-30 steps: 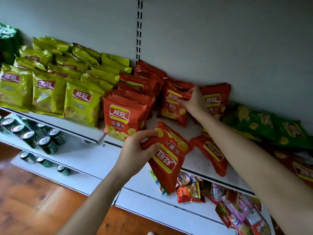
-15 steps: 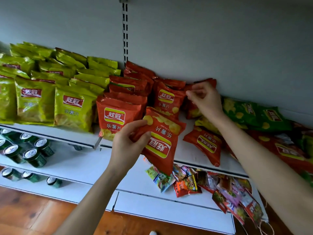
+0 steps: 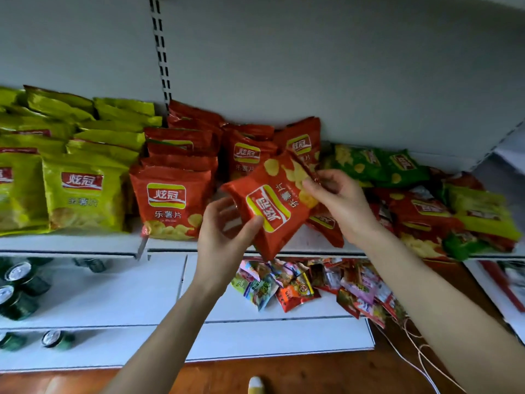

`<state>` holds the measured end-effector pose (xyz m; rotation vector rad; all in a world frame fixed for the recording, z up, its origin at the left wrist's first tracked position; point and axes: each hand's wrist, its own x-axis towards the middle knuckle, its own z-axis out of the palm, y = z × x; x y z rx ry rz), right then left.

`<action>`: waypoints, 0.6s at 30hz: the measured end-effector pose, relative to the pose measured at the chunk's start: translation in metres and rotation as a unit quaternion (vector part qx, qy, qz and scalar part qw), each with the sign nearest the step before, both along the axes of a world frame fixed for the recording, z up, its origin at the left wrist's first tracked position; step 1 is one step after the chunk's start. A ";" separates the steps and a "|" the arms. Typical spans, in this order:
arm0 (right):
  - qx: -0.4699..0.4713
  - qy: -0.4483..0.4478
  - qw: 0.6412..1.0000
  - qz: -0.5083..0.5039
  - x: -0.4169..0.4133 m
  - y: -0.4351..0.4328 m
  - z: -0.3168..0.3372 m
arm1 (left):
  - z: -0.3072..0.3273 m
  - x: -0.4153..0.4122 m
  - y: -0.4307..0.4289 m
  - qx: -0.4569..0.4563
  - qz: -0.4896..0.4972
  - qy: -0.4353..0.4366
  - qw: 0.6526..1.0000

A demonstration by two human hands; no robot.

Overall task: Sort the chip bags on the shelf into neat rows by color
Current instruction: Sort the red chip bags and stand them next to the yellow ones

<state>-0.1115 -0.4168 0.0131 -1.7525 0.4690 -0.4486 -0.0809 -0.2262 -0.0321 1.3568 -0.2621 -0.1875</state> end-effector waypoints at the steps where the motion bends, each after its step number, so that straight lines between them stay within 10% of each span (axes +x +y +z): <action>1: -0.042 0.027 0.999 0.007 -0.005 0.001 -0.001 | 0.000 0.000 -0.001 0.014 -0.004 -0.015 1.000; 8: -0.384 0.032 0.912 0.139 -0.021 0.000 0.037 | 0.012 0.019 0.007 0.123 -0.059 -0.169 0.976; 13: -0.358 0.109 0.892 0.252 0.000 0.002 0.034 | 0.015 0.024 0.000 0.171 -0.046 -0.223 0.959; 18: -0.298 0.072 0.943 0.132 0.031 -0.016 0.023 | -0.003 0.029 -0.007 0.232 0.091 -0.272 0.929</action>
